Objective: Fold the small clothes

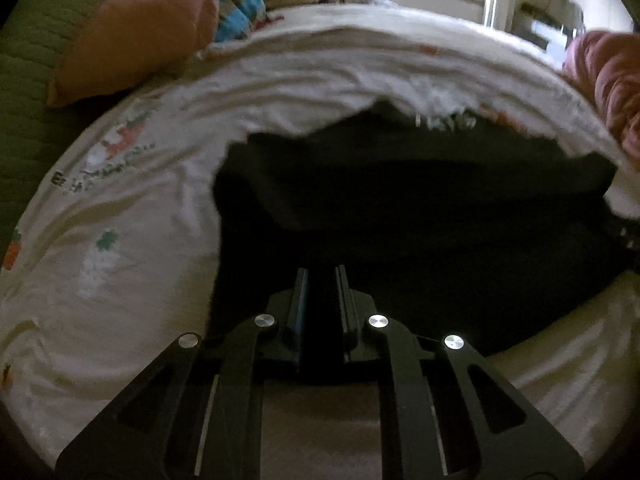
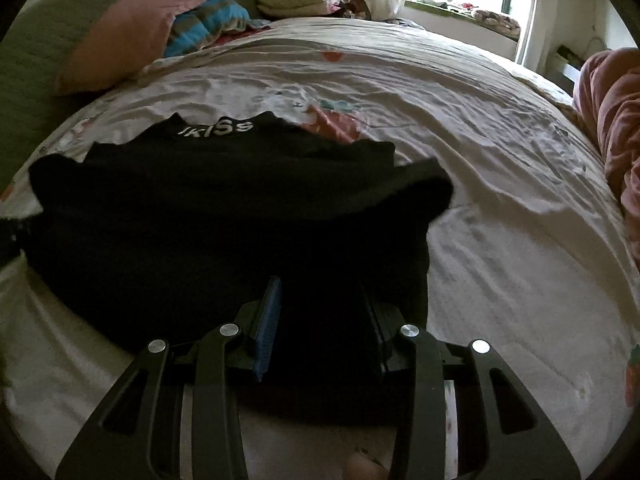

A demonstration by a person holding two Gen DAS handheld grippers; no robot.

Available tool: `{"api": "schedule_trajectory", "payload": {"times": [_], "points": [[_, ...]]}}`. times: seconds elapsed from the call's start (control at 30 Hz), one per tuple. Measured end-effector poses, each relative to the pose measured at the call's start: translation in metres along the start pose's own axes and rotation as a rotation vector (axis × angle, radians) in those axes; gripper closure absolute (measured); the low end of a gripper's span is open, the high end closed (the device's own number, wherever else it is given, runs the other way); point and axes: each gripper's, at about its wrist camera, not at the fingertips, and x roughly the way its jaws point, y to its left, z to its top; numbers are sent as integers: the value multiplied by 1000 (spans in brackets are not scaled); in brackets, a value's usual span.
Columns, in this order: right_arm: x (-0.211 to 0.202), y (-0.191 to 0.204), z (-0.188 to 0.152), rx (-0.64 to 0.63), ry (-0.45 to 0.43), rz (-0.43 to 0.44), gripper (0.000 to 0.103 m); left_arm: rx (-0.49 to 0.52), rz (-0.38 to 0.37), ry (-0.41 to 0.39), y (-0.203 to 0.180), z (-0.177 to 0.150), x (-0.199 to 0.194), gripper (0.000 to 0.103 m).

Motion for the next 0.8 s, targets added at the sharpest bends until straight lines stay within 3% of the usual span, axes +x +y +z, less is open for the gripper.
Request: {"api": "schedule_trajectory", "payload": {"times": [0.33, 0.5, 0.63, 0.7, 0.8], "points": [[25, 3, 39, 15, -32, -22, 66, -20, 27, -10, 7, 34, 24, 96], [36, -11, 63, 84, -59, -29, 67, -37, 58, 0, 21, 62, 39, 96], [41, -25, 76, 151, -83, -41, 67, -134, 59, -39, 48, 80, 38, 91], [41, -31, 78, 169, -92, -50, 67, -178, 54, -56, 61, 82, 34, 83], [40, -39, 75, 181, -99, -69, 67, -239, 37, -52, 81, 77, 34, 82]]}}
